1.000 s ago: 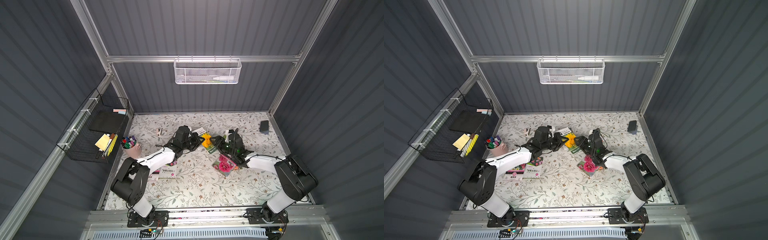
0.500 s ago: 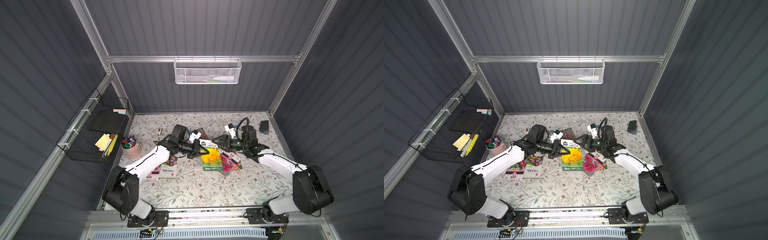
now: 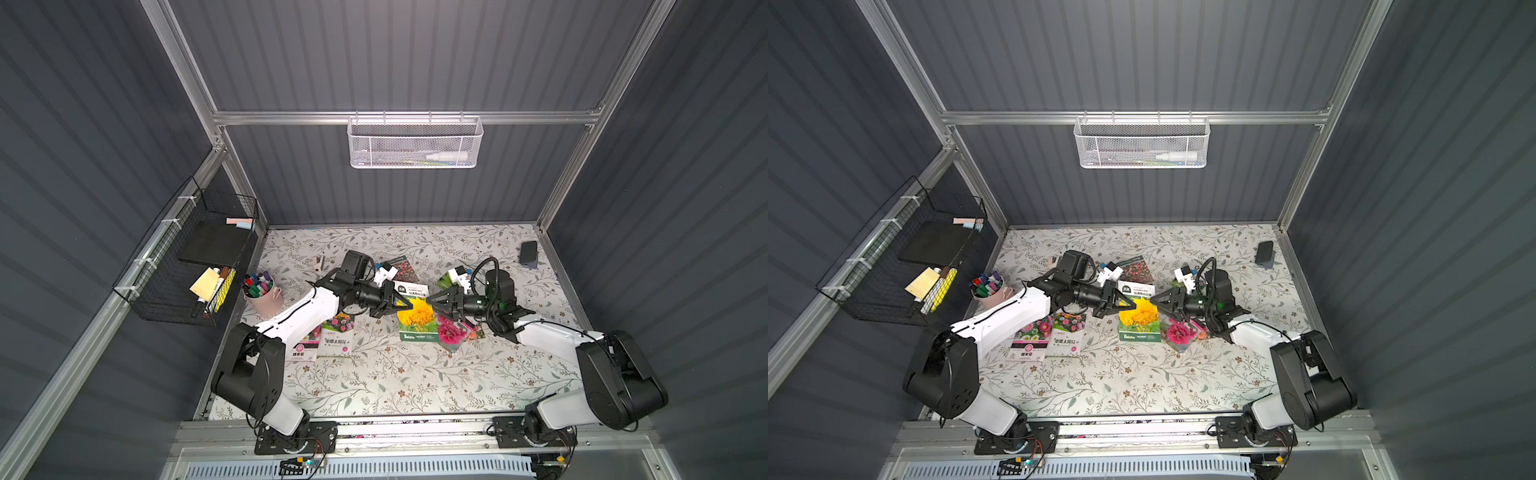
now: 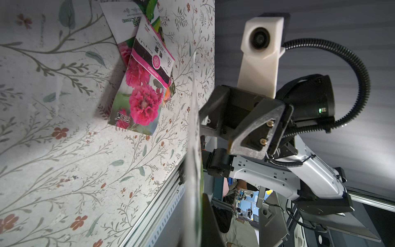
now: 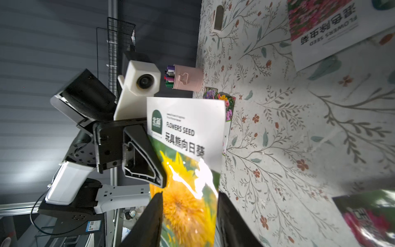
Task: Arrange the seed packets in a row
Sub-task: Pick up the seed packet from the center of the board, then place the seed packet at the center of the board.
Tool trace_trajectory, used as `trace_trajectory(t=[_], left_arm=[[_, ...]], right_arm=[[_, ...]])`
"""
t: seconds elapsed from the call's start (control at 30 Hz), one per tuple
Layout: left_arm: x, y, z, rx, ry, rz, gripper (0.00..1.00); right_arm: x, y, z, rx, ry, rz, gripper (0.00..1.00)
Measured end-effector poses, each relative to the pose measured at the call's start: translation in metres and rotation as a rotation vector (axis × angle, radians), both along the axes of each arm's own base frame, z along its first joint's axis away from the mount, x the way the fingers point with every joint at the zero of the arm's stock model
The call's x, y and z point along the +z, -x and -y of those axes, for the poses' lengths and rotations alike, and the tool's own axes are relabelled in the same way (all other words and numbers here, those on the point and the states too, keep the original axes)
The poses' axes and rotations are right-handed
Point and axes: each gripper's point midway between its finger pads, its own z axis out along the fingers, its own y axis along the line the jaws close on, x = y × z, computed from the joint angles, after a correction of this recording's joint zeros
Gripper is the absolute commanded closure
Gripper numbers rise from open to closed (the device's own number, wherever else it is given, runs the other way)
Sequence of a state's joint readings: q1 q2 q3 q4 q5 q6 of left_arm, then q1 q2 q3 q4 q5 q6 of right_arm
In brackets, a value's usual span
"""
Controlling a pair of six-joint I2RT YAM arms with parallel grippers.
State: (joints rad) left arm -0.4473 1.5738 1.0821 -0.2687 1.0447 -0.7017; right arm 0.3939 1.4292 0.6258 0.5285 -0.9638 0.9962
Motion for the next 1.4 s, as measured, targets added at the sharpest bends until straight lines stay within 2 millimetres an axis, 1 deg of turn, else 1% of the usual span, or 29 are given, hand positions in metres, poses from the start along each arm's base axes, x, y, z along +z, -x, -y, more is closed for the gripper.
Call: trace_trajectory(t=[0.13,0.33,0.47,0.57,0.6,0.63,0.67,0.7,0.73,0.8,0.9,1.07,1.17,1.3,1.4], left_arm=[[-0.005,-0.006,-0.003,0.016,-0.005,-0.012,1.00],[-0.006,-0.011,-0.004,0.029,0.000,-0.017,1.00],[-0.004,-0.013,-0.003,0.036,0.007,-0.017,1.00],[-0.003,-0.014,-0.003,0.040,0.009,-0.018,1.00],[-0.004,-0.015,-0.003,0.042,0.008,-0.018,1.00],[-0.004,-0.015,-0.003,0.044,0.008,-0.020,0.89],[-0.004,-0.016,-0.004,0.049,0.006,-0.020,0.72],[-0.004,-0.017,-0.005,0.054,0.004,-0.020,0.35],[-0.005,-0.019,-0.007,0.065,-0.003,-0.022,0.01],[-0.011,-0.022,-0.012,0.090,-0.032,-0.033,0.01],[-0.026,-0.024,-0.026,0.136,-0.113,-0.080,0.01],[-0.048,-0.028,-0.053,0.213,-0.270,-0.104,0.01],[-0.058,-0.022,-0.069,0.237,-0.382,-0.094,0.00],[-0.055,-0.014,-0.090,0.268,-0.495,-0.048,0.01],[-0.050,-0.009,-0.106,0.298,-0.574,-0.003,0.00]], right_arm=[[0.007,-0.001,-0.001,-0.004,-0.018,0.012,0.64],[0.006,-0.003,-0.002,-0.006,-0.028,0.000,0.73],[-0.002,-0.002,-0.008,0.008,-0.026,-0.021,0.85],[-0.009,-0.003,-0.012,0.015,-0.028,-0.040,0.99],[-0.010,-0.003,-0.013,0.015,-0.030,-0.046,1.00],[-0.010,-0.003,-0.014,0.016,-0.031,-0.046,1.00],[-0.010,-0.004,-0.014,0.016,-0.033,-0.040,1.00],[-0.009,-0.004,-0.015,0.017,-0.036,-0.037,1.00],[-0.008,-0.004,-0.015,0.018,-0.037,-0.032,1.00],[-0.008,-0.002,-0.017,0.023,-0.037,-0.027,1.00],[-0.014,0.000,-0.020,0.019,-0.008,-0.027,1.00],[-0.031,0.008,-0.029,-0.017,0.108,-0.011,1.00],[-0.046,0.014,-0.039,-0.046,0.188,-0.013,1.00],[-0.064,0.019,-0.056,-0.070,0.273,-0.019,1.00],[-0.080,0.018,-0.075,-0.087,0.324,-0.031,1.00]])
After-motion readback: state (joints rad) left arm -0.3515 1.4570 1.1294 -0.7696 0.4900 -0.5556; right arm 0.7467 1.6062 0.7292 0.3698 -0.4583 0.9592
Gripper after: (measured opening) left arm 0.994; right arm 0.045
